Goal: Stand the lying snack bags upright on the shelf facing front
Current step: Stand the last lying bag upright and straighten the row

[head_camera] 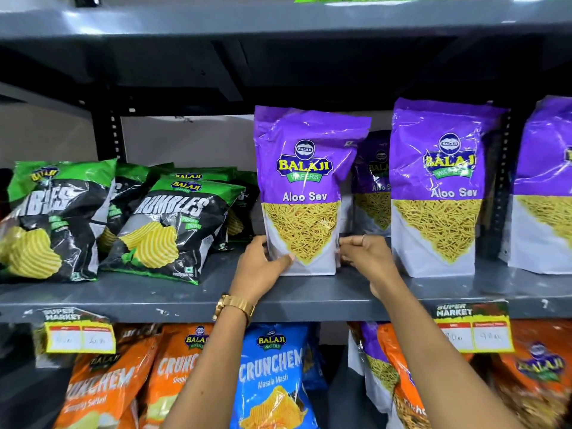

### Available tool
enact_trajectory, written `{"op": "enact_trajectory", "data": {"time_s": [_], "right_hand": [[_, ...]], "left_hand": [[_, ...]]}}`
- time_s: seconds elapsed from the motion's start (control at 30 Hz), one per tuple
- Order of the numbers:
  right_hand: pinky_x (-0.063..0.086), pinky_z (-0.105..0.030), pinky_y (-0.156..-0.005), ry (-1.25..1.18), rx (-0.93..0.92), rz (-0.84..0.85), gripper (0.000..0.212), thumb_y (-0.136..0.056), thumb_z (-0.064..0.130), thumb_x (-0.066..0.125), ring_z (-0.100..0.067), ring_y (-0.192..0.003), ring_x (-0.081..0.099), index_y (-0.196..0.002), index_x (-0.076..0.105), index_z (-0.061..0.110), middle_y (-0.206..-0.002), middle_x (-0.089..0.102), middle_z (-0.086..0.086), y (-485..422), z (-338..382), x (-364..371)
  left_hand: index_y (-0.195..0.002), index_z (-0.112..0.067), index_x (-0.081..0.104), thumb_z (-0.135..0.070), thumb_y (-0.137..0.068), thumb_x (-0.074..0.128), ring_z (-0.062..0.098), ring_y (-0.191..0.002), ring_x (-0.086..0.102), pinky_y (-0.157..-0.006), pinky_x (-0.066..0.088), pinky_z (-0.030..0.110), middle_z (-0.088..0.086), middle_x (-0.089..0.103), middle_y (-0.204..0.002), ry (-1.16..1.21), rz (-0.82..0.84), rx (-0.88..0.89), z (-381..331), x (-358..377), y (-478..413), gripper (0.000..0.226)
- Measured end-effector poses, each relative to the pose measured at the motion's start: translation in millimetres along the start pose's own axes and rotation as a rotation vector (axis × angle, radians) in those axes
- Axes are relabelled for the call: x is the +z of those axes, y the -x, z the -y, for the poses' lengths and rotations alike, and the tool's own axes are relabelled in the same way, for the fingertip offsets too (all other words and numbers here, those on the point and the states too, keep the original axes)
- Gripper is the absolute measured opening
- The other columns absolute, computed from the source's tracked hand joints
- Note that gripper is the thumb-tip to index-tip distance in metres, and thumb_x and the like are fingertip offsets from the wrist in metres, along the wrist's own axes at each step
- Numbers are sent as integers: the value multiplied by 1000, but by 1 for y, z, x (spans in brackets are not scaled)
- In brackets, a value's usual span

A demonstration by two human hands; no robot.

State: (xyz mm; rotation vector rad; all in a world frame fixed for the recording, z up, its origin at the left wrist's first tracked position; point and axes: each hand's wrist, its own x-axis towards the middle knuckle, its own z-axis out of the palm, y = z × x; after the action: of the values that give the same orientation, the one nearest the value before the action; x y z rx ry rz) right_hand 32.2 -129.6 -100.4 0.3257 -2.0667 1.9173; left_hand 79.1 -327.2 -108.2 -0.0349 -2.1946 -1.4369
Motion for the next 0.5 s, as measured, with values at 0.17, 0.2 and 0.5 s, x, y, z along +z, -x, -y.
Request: {"op": "enact_trajectory", "data": {"time_s": [0.17, 0.2, 0.5], "right_hand": [[53, -14, -63, 63, -29, 101, 23, -72, 3, 68, 2, -60, 67, -84, 76, 22, -63, 75, 13, 3, 0, -1], [54, -19, -69, 67, -24, 91, 22, -71, 4, 68, -3, -64, 68, -82, 77, 21, -67, 75, 10, 3, -1, -1], [54, -17, -75, 80, -65, 110, 33, -80, 2, 61, -2, -76, 68, -111, 72, 8, -87, 74, 2, 6, -2, -3]], "left_hand": [[-98, -8, 72, -22, -79, 72, 27, -100, 70, -96, 52, 47, 11, 76, -100, 57, -49, 34, 0, -6, 4, 23], [-95, -11, 72, -21, -80, 72, 26, -100, 70, -96, 52, 46, 9, 77, -99, 58, -50, 44, -1, -7, 4, 18], [-99, -12, 72, -20, -83, 70, 18, -98, 69, -95, 53, 38, 3, 75, -99, 16, -47, 95, -5, -5, 8, 18]]}}
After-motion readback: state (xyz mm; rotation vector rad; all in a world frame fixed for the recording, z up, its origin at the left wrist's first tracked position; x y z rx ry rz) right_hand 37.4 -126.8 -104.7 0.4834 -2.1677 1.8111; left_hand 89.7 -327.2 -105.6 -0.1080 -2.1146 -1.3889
